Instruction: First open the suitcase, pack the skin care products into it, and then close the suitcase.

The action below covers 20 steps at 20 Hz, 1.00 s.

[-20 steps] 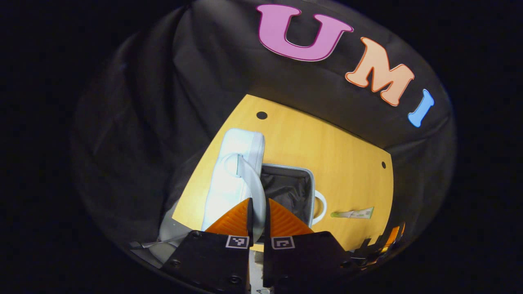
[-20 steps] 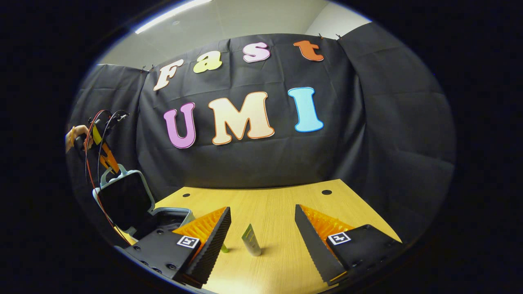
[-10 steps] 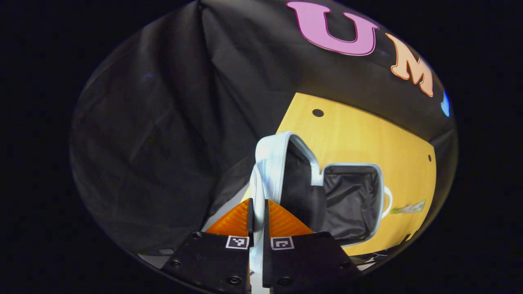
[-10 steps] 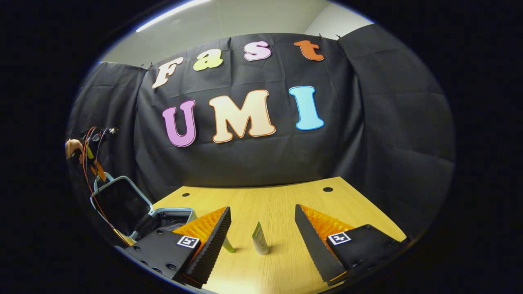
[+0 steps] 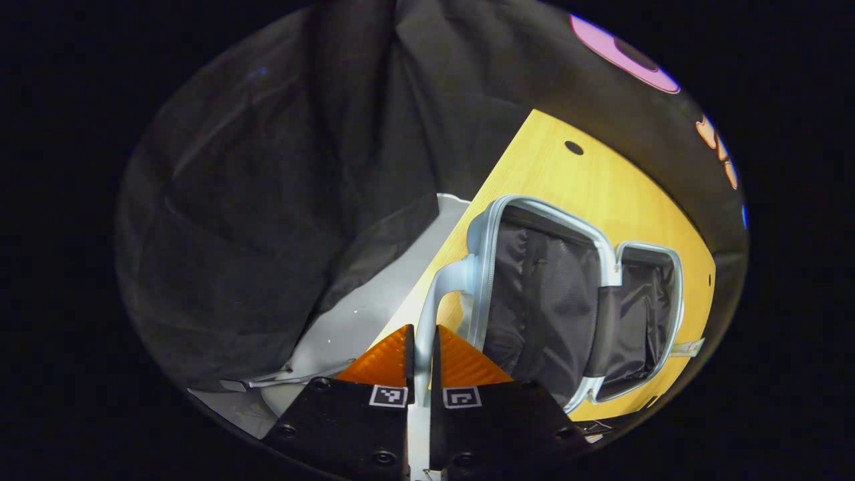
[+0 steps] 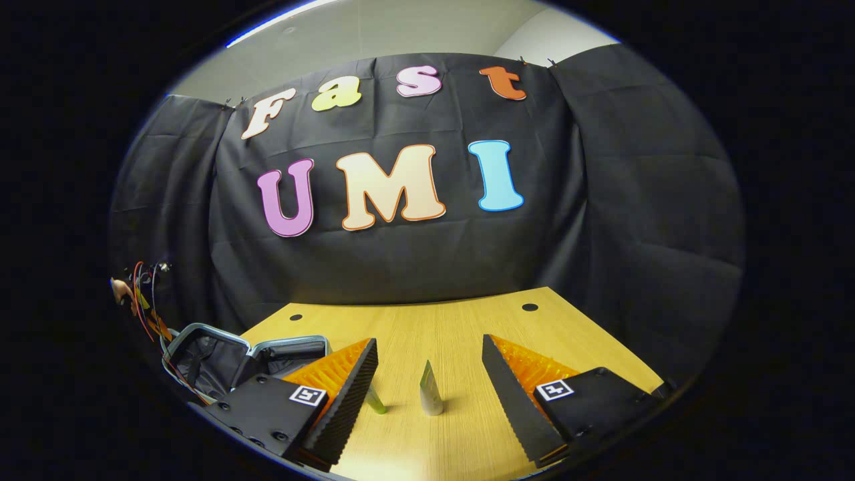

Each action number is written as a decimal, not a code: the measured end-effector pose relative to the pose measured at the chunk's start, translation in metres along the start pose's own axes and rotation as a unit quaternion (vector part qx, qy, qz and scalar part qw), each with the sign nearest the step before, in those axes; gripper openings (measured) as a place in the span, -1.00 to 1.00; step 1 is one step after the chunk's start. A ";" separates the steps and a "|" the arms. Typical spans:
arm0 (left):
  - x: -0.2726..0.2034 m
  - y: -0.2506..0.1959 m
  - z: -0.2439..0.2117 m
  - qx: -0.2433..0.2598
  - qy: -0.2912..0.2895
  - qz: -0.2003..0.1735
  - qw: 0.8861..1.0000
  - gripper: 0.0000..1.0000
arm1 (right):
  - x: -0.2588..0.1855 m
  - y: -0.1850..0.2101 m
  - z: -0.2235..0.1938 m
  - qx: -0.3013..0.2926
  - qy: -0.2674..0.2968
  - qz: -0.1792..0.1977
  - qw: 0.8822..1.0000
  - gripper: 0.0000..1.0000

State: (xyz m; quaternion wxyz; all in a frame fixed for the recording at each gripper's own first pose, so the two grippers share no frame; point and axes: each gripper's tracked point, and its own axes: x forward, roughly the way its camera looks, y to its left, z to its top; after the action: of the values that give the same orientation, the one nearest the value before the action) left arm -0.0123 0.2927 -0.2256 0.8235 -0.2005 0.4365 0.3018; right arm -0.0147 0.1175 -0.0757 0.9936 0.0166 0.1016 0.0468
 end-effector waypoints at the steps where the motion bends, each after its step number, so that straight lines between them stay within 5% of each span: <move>1: 0.007 0.000 -0.003 -0.003 0.010 -0.001 1.000 -0.89 | -0.002 0.001 0.000 0.000 0.000 -0.003 1.000 0.96; 9: 0.042 0.005 -0.015 0.016 0.027 -0.002 0.999 -0.81 | -0.016 -0.024 -0.004 0.010 -0.004 -0.022 1.000 0.95; 10: 0.041 0.004 -0.017 0.020 0.027 -0.005 0.999 -0.36 | -0.017 -0.028 -0.005 0.012 -0.004 -0.027 1.000 0.95; 11: 0.039 0.005 -0.015 0.026 0.022 -0.002 0.999 -0.22 | -0.018 -0.031 -0.003 0.013 -0.007 -0.032 0.999 1.00; 14: 0.025 0.017 -0.009 0.063 0.003 0.037 0.997 1.00 | -0.019 -0.037 -0.001 0.014 -0.011 -0.040 0.999 0.95; 20: -0.044 -0.070 -0.027 0.185 -0.034 -0.016 0.982 0.94 | -0.012 -0.039 -0.006 0.002 -0.004 -0.036 0.999 0.95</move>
State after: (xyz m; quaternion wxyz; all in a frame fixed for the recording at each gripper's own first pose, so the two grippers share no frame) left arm -0.0005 0.2109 -0.1979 0.8654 -0.0415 0.4532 0.2098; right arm -0.0245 0.0773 -0.0811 0.9950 0.0151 0.0982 0.0103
